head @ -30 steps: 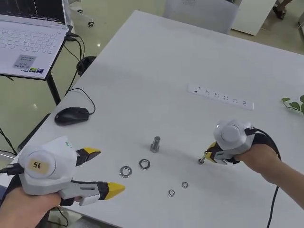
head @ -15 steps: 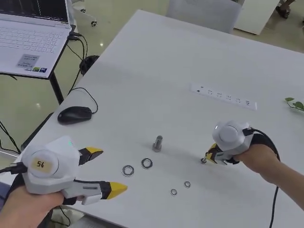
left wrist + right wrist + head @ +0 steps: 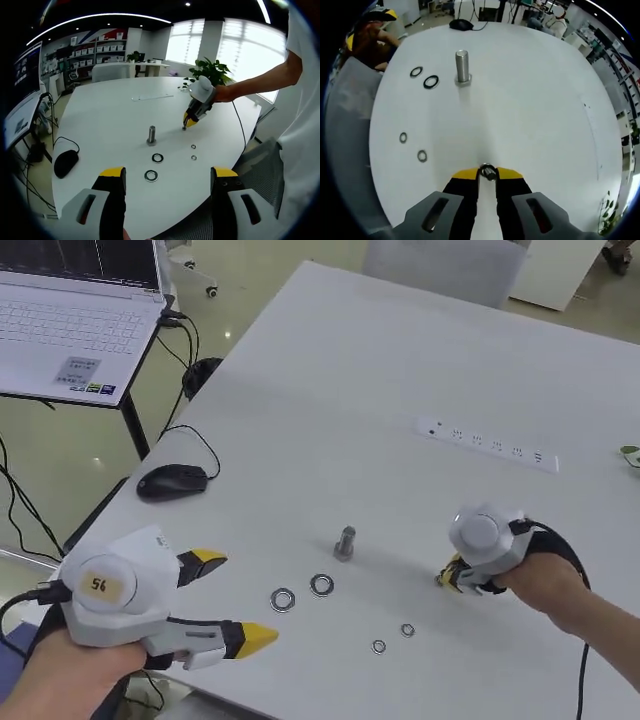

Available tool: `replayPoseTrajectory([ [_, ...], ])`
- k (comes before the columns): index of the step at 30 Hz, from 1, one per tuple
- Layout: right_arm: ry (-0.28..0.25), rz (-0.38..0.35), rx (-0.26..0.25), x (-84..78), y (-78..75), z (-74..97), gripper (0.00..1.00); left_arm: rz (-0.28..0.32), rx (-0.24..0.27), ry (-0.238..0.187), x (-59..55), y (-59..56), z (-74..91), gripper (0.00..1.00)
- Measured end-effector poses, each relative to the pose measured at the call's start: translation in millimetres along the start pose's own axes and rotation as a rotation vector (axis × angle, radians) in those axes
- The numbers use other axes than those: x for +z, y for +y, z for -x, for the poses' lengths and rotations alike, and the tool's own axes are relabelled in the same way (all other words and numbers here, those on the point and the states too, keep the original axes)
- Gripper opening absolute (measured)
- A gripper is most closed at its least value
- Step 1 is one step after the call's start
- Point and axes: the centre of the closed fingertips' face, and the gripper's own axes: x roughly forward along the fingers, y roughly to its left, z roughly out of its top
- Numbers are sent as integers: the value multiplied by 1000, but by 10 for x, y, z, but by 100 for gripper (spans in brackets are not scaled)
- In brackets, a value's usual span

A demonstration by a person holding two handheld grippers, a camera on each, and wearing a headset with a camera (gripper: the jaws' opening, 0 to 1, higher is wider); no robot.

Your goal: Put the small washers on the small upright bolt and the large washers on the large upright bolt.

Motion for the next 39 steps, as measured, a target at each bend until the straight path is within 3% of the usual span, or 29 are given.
replayPoseTrajectory([
  [7, 17, -21, 4, -46, 3, -133, 13, -1, 2, 3, 6, 6, -5, 68],
  [20, -5, -84, 8, -60, 14, -133, 18, -8, 1, 3, 24, 7, -7, 68],
  [27, -51, -126, 1, -15, -25, -30, 21, -15, -3, 3, 33, -9, -8, 68],
  [33, -118, -181, -1, 67, -38, 143, 29, -20, -9, 0, 50, -31, -15, 68],
  [39, -159, -218, -24, 48, -63, 311, 29, -29, -18, -1, 68, -62, -30, 68],
])
